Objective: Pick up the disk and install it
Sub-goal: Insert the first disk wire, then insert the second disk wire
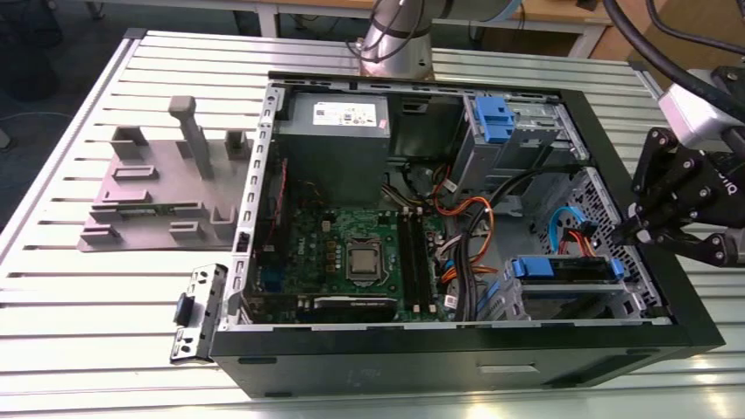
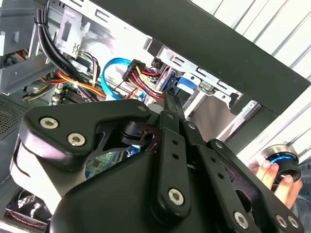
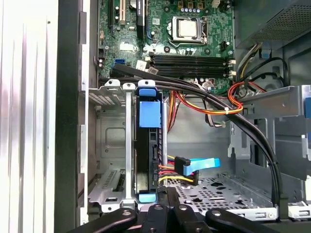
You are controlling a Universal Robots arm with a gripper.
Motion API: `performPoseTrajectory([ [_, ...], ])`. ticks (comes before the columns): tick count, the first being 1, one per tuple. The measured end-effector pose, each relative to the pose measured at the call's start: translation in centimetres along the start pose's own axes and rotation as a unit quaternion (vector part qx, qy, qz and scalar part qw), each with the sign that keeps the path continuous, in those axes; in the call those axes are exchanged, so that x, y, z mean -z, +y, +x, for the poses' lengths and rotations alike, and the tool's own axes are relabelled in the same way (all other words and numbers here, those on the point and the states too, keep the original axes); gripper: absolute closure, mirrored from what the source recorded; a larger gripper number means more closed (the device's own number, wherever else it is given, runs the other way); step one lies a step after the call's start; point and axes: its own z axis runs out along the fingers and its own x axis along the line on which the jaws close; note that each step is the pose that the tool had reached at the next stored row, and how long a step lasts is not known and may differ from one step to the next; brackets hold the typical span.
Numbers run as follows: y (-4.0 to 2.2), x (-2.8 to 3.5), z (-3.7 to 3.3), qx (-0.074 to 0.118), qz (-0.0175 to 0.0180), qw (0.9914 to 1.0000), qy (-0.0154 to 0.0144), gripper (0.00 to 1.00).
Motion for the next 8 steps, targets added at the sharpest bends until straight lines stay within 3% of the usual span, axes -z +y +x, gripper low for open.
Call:
performPoseTrajectory([
  [8, 0.0, 0.05, -0.01, 0.0, 0.0, 1.0, 0.0, 0.9],
])
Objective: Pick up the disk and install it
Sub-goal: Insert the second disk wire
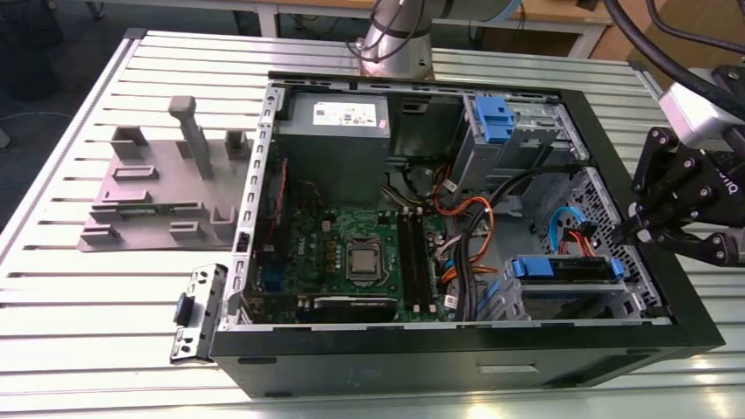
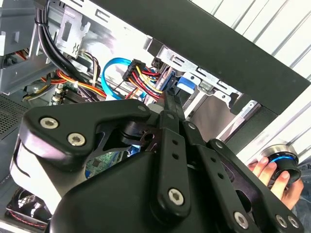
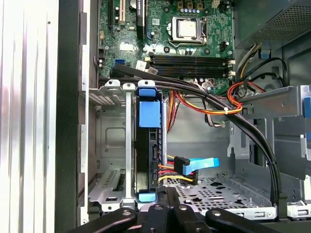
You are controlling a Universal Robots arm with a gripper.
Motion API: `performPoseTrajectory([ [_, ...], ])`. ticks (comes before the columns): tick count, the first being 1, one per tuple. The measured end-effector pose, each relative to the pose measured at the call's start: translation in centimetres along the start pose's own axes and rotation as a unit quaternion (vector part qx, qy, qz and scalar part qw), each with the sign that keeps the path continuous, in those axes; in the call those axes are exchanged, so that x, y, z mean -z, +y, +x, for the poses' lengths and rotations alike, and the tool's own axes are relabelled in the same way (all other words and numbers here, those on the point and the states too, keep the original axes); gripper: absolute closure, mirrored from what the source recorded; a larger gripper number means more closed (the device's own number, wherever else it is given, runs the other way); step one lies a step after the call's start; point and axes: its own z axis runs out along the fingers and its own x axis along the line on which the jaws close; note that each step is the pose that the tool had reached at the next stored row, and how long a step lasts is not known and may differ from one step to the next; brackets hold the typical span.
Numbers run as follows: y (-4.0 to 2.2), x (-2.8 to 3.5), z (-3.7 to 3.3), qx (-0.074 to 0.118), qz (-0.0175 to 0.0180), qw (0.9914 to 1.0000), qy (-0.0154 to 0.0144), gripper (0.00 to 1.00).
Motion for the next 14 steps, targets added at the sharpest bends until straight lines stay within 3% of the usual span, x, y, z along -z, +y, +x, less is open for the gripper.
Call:
performPoseTrajectory([
  [7, 0.0, 0.01, 0.0, 0.0, 0.0, 1.0, 0.0, 0.89],
  [9, 0.0, 0.02, 0.0, 0.0, 0.0, 1.0, 0.0, 0.83],
  [11, 0.0, 0.02, 0.0, 0.0, 0.0, 1.0, 0.0, 0.71],
  [13, 0.0, 0.03, 0.0, 0.0, 0.0, 1.0, 0.0, 0.71],
  [14, 0.0, 0.03, 0.0, 0.0, 0.0, 1.0, 0.0, 0.64],
])
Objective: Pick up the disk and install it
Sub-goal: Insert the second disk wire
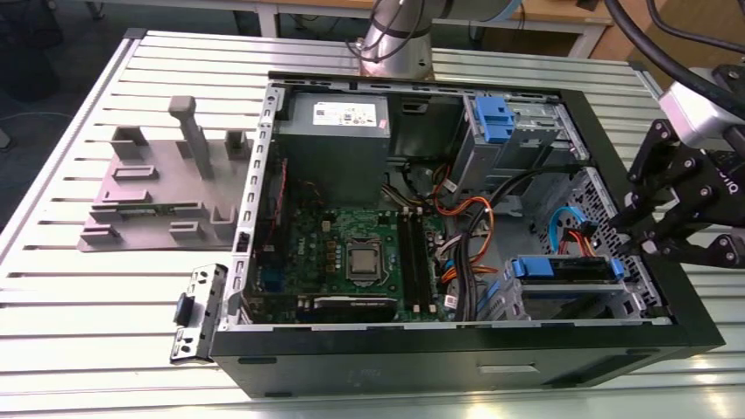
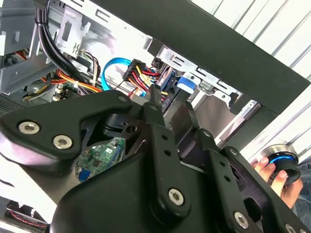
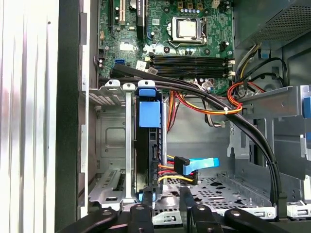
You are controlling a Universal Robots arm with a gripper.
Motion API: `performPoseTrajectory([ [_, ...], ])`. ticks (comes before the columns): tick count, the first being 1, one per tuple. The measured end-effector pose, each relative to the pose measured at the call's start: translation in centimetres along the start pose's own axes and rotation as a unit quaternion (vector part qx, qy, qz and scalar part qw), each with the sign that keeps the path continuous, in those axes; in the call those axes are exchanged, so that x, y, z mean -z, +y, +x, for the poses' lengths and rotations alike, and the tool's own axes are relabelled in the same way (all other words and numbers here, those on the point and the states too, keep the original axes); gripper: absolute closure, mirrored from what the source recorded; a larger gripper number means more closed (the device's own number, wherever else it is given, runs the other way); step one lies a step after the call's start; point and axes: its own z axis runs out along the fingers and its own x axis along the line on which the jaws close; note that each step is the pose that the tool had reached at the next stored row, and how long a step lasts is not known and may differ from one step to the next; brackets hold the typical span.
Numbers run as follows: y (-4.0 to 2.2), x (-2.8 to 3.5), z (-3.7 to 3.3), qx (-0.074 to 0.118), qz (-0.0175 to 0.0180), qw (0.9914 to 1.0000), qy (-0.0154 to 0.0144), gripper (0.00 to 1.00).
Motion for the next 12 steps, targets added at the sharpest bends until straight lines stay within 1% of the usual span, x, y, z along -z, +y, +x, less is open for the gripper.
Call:
performPoseTrajectory([
  [2, 0.08, 0.03, 0.0, 0.0, 0.0001, 1.0, 0.0002, 0.64],
  [5, 0.44, 0.12, -0.01, 0.0, 0.0006, 1.0, -0.0001, 0.64],
  [10, 1.69, 0.05, 0.02, 0.0, 0.0011, 1.0, 0.0, 0.64],
  [12, 2.07, 0.03, 0.01, 0.0, 0.0011, 1.0, -0.0001, 0.64],
])
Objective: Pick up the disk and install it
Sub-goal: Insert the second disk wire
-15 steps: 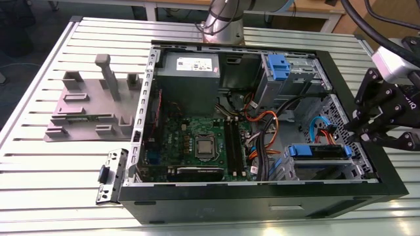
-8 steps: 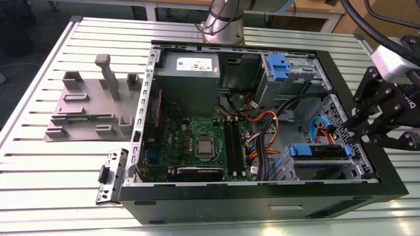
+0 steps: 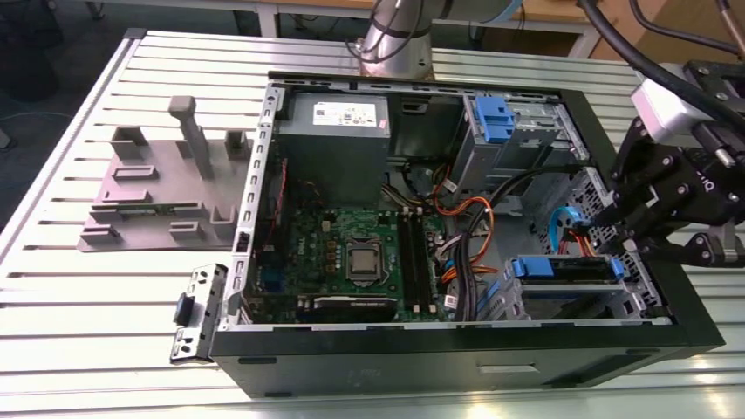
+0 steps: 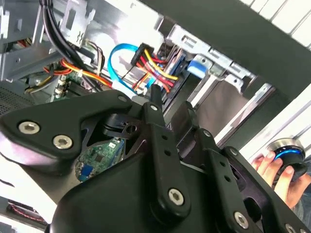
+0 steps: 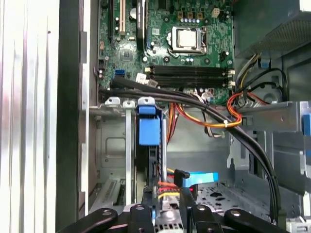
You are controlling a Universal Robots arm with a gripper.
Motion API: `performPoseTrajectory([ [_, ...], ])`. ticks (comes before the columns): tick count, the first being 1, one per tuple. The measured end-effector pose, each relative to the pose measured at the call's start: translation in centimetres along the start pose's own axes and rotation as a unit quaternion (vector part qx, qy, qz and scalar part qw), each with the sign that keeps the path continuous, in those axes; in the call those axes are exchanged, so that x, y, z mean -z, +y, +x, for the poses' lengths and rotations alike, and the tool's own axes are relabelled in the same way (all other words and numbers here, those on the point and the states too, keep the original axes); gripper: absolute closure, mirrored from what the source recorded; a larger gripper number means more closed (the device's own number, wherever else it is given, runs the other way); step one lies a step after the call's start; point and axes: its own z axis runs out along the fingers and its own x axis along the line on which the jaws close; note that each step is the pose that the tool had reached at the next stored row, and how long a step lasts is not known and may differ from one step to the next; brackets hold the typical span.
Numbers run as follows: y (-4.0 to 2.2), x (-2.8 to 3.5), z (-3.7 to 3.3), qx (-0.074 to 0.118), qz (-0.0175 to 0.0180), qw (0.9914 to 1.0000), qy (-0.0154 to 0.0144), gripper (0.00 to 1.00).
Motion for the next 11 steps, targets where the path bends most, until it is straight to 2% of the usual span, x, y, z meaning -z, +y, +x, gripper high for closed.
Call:
performPoseTrajectory([
  [3, 0.06, 0.0, -0.12, 0.0, 0.0, 1.0, 0.0002, 0.64],
  [8, 0.09, -0.11, -1.07, 0.0, 0.0, 1.0, 0.0001, 0.64],
  [11, 0.09, -0.13, -1.34, 0.0, 0.0, 1.0, 0.0001, 0.64],
])
